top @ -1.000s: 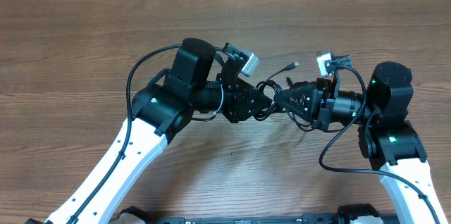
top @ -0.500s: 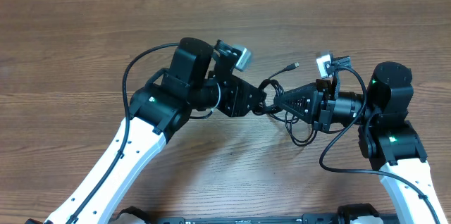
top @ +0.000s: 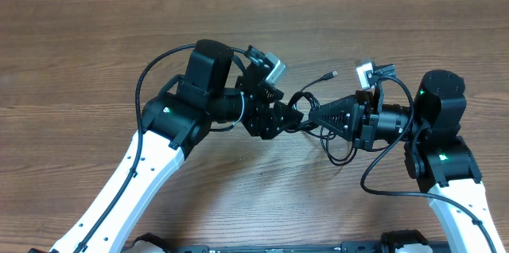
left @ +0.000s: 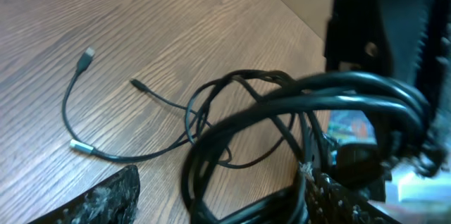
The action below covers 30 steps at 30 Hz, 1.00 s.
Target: Untangle cables
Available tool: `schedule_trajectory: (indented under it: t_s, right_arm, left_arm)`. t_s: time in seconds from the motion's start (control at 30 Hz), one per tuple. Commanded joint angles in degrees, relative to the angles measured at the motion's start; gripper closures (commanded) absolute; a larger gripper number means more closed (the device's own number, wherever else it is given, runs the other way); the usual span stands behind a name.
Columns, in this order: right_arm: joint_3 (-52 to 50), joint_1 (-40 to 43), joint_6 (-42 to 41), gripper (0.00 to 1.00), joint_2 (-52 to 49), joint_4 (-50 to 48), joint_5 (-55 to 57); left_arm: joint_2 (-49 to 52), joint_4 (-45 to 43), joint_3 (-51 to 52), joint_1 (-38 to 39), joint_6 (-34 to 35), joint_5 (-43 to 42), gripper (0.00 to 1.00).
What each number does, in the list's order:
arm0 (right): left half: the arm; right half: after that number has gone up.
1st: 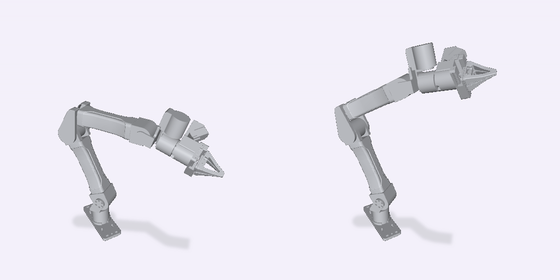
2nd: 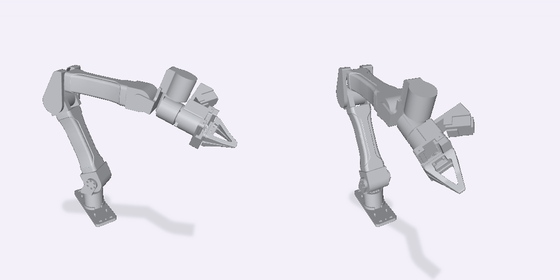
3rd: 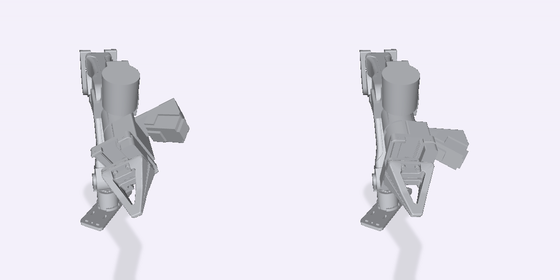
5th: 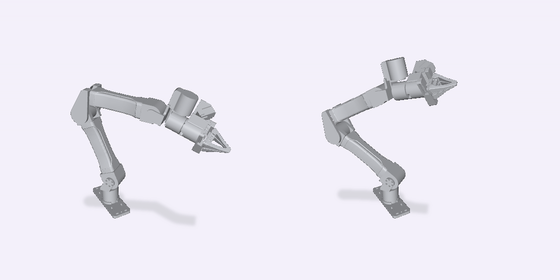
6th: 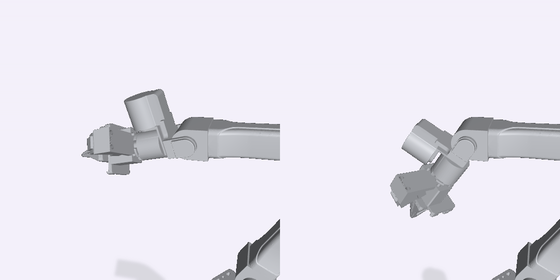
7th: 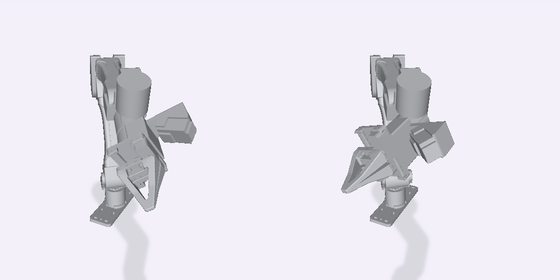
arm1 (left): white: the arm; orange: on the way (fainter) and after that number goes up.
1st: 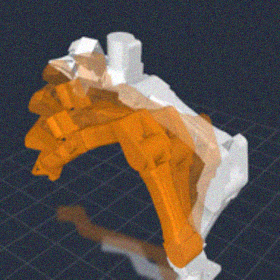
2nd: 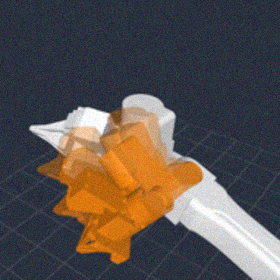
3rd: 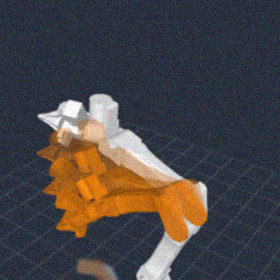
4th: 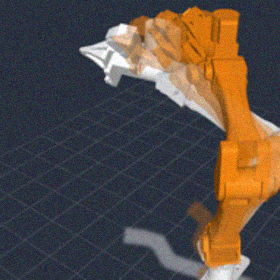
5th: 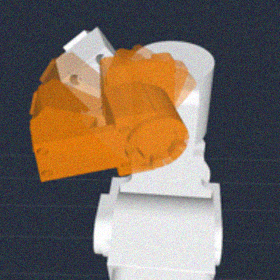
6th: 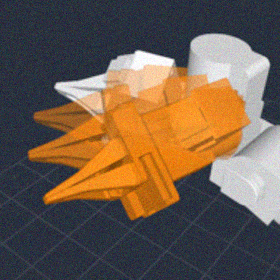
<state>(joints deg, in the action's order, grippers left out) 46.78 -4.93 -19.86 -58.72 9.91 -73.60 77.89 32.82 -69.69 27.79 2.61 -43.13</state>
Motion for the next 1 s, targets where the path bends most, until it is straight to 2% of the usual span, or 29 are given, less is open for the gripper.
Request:
schedule_trajectory:
  t_s: [0.0,0.2,0.3,0.33,0.43,0.47,0.5,0.57,0.67,0.7,0.83,0.87,0.93,0.97]
  right_arm:
    - [0.2,-0.3,0.2,0.96,1.0,-0.3,-2.6]
    - [0.2,-0.3,0.2,0.96,1.0,-0.4,-5.0]
    - [0.2,-0.3,0.2,0.96,1.0,-0.9,-6.1]
    - [0.2,-0.3,0.2,0.96,1.0,-0.9,-6.2]
    - [0.2,-0.6,0.2,0.96,1.0,-0.9,-6.2]
    - [0.2,-0.6,0.2,0.96,1.0,-0.9,-6.2]
    - [0.2,-0.6,0.2,0.96,1.0,-0.8,-6.2]
    - [0.2,-0.6,0.2,0.96,1.0,-0.8,-6.2]
    - [0.2,-0.6,0.2,0.96,1.0,-0.7,-6.2]
    - [0.2,-0.6,0.2,0.96,1.0,-0.6,-6.2]
    - [0.2,-0.6,0.2,0.96,0.9,0.2,-6.2]
    - [0.2,-0.6,0.2,0.92,0.9,0.3,-5.9]
    - [0.2,-0.6,0.2,0.68,0.9,1.7,-3.2]
    - [0.2,-0.6,0.2,0.52,0.9,3.0,-1.4]
  left_arm:
    - [-0.4,0.2,-0.9,0.4,-4.4,0.7,0.23]
    - [0.0,0.1,-0.8,0.4,-5.2,2.8,0.20]
    - [1.6,0.1,-0.8,0.9,-5.3,2.6,0.07]
    - [2.3,0.1,-0.8,1.2,-5.3,2.6,0.05]
    - [4.2,-0.3,-0.8,2.3,-5.2,2.6,0.09]
    - [4.9,-0.6,-0.8,2.7,-5.3,2.6,0.18]
    - [5.6,-1.1,-0.8,2.9,-5.3,2.6,0.34]
    - [6.1,-1.8,-0.8,3.0,-5.3,2.6,0.60]
    - [6.2,-2.9,-0.8,2.9,-5.2,2.6,0.93]
    - [6.2,-3.2,-0.8,2.9,-5.2,2.6,0.96]
    - [6.2,-4.0,-0.9,2.9,-5.2,2.6,0.96]
    - [6.2,-4.2,-0.9,2.9,-5.2,2.7,0.96]
    - [6.2,-5.0,-0.9,2.8,-5.2,2.7,0.96]
    - [6.2,-5.4,-0.9,2.6,-5.2,2.7,0.96]
